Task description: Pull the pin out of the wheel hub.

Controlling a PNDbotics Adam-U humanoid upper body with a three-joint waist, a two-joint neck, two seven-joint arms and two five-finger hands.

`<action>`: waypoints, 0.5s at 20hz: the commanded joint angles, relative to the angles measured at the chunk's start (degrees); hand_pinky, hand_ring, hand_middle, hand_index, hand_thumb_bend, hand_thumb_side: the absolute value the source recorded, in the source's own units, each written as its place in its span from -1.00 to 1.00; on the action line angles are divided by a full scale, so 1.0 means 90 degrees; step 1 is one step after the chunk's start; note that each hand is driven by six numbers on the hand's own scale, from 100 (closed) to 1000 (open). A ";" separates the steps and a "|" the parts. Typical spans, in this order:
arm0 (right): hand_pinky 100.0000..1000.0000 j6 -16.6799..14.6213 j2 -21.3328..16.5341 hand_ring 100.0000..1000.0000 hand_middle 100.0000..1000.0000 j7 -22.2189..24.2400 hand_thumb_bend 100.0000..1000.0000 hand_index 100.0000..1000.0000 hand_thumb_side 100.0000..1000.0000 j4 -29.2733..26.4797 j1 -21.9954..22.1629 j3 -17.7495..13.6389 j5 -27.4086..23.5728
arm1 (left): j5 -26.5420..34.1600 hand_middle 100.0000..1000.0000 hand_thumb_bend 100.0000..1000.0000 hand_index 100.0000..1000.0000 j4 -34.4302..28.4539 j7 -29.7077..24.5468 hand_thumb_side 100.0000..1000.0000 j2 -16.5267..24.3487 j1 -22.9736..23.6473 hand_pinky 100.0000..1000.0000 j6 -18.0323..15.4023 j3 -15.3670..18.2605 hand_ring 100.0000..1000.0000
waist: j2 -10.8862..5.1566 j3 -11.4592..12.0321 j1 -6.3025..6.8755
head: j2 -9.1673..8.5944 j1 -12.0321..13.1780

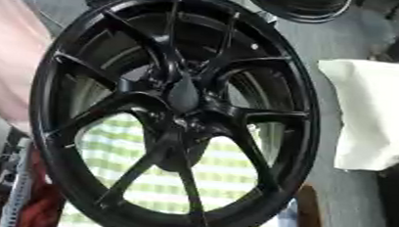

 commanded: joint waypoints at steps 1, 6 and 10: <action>0.46 0.0095 -0.0646 0.13 -0.53 -0.0506 -0.40 -0.04 -1.00 -0.0004 0.0549 -0.0771 0.0098 | -0.0011 0.18 -0.99 0.55 -0.0110 0.0025 0.53 0.0183 -0.0047 0.65 -0.0026 0.0069 0.21 | -0.0132 -0.0058 0.0045 | -0.0055 0.0066; 0.47 0.0404 -0.0713 0.13 -0.53 -0.1297 -0.35 -0.03 -1.00 0.0229 0.1839 -0.1758 0.0300 | -0.0043 0.18 -0.99 0.55 -0.0110 0.0062 0.53 0.0165 -0.0033 0.65 -0.0032 0.0106 0.21 | -0.0087 -0.0187 0.0087 | -0.0102 0.0222; 0.47 0.0727 -0.0465 0.15 -0.51 -0.1790 -0.39 -0.02 -1.00 0.0601 0.2516 -0.2282 0.0771 | -0.0060 0.18 -0.99 0.55 -0.0110 0.0082 0.54 0.0147 -0.0025 0.65 -0.0033 0.0124 0.20 | -0.0063 -0.0246 0.0108 | -0.0136 0.0310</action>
